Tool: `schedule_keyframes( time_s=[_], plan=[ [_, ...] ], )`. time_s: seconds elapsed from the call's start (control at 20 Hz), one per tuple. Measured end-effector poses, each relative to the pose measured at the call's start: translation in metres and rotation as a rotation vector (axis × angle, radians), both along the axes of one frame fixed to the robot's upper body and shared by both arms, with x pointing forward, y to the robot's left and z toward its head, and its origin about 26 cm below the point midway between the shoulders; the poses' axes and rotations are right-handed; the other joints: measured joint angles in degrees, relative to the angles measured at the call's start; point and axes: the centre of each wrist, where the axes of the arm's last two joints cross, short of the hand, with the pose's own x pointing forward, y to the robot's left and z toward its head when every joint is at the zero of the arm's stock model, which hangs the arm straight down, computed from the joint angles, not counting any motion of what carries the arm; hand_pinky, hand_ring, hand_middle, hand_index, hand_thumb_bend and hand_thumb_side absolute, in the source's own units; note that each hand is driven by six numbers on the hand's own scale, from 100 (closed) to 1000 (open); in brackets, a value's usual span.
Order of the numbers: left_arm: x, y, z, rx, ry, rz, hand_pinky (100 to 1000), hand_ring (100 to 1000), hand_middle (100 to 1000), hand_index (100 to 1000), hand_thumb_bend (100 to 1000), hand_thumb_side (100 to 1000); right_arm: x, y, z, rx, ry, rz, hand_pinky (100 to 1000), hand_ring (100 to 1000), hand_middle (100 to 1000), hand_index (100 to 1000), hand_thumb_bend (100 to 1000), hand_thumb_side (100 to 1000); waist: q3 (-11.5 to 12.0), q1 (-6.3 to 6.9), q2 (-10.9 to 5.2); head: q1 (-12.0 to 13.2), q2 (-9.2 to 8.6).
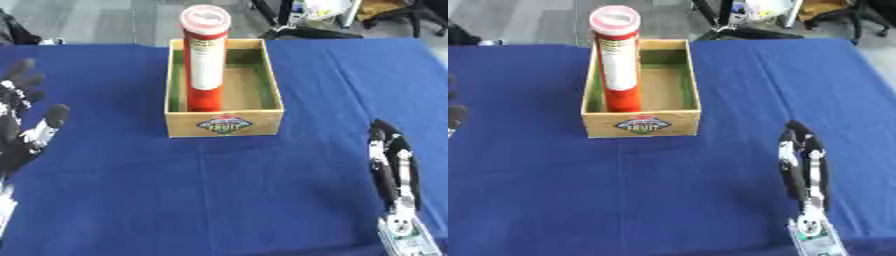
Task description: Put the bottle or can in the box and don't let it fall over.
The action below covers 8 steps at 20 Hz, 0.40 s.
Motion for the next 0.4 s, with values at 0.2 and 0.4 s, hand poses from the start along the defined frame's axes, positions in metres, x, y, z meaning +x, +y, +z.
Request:
schedule_keyframes(
  time_s=[0.2, 0.4],
  plan=[
    [-0.004, -0.001, -0.012, -0.029, 0.008, 0.041, 894, 930, 967, 977, 641, 640, -0.002, -0.001, -0.002, -0.001, 0.008, -0.003, 761, 822, 776, 851, 100, 818, 0.69, -0.07, -0.23, 0.84, 0.32],
    [-0.006, -0.003, -0.023, -0.031, 0.029, 0.07, 894, 930, 969, 980, 622, 654, -0.004, -0.003, -0.003, -0.005, 0.012, -0.005, 760, 822, 777, 855, 100, 818, 1.2, -0.46, -0.39, 1.51, 0.54]
  ],
)
